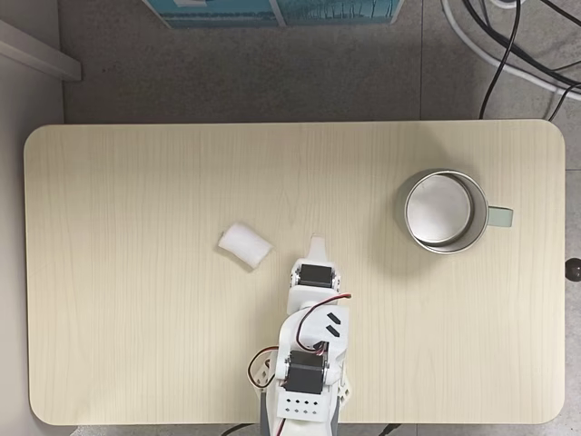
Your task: Grasp a dressing and put it in the cup.
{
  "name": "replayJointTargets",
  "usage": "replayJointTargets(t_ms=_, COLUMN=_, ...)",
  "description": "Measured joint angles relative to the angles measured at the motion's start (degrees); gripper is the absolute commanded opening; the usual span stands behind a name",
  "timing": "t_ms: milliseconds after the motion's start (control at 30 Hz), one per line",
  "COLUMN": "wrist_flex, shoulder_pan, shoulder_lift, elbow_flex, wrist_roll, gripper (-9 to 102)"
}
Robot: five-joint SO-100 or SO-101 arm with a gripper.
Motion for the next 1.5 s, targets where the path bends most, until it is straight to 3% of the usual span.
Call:
replayJointTargets(t_ms=167, wrist_flex=0.00, shoulder_pan=0.00, shoulder_lift=0.00, elbow_flex=0.00, wrist_roll=0.00, gripper=1)
replayJointTargets(t_ms=467, wrist_flex=3.34, shoulder_pan=-8.26, shoulder_lift=1.49, elbow_flex=10.72, wrist_roll=4.13, gripper=22)
replayJointTargets(t_ms=600, wrist_flex=5.98, shoulder_pan=-16.26, shoulder_lift=12.13, elbow_flex=22.06, wrist_roll=10.99, gripper=38)
replayJointTargets(t_ms=700, wrist_flex=9.49, shoulder_pan=-22.50, shoulder_lift=23.99, elbow_flex=30.67, wrist_roll=17.84, gripper=45)
replayJointTargets(t_ms=1000, wrist_flex=12.30, shoulder_pan=-30.85, shoulder_lift=47.46, elbow_flex=38.32, wrist_roll=28.04, gripper=47)
replayJointTargets(t_ms=1500, wrist_flex=2.29, shoulder_pan=-32.61, shoulder_lift=78.49, elbow_flex=36.47, wrist_roll=23.99, gripper=44)
